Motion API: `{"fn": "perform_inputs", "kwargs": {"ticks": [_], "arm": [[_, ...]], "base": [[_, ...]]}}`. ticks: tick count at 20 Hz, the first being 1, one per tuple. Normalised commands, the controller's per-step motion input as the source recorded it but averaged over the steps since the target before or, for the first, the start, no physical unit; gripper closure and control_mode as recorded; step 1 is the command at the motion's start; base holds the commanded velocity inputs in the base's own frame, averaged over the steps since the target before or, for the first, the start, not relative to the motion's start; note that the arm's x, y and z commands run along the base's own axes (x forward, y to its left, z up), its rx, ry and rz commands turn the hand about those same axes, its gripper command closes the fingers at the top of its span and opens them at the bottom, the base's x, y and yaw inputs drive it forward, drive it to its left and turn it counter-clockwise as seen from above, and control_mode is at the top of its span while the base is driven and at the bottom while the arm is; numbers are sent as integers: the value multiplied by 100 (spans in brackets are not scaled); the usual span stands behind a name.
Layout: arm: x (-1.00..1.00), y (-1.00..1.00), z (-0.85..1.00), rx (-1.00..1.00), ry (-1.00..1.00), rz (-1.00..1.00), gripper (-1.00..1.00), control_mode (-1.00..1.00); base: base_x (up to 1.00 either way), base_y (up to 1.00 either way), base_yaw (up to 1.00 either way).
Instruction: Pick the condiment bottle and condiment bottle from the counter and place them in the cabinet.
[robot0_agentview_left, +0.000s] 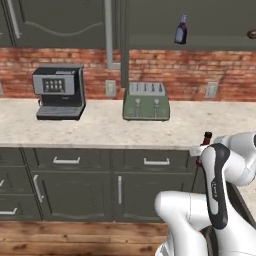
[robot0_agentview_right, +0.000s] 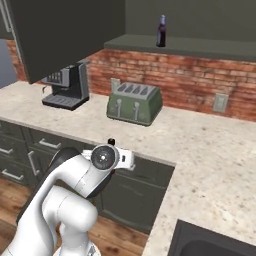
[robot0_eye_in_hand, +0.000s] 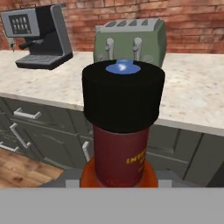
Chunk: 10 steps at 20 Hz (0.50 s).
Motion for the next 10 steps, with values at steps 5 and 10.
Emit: {"fn": "perform_inputs", "kwargs": {"ticks": [5,10], "arm": [[0,0,0,0,0,0,100,100],[0,0,0,0,0,0,100,100]], "base": [[37,-25,0],[43,-26,0]]}}
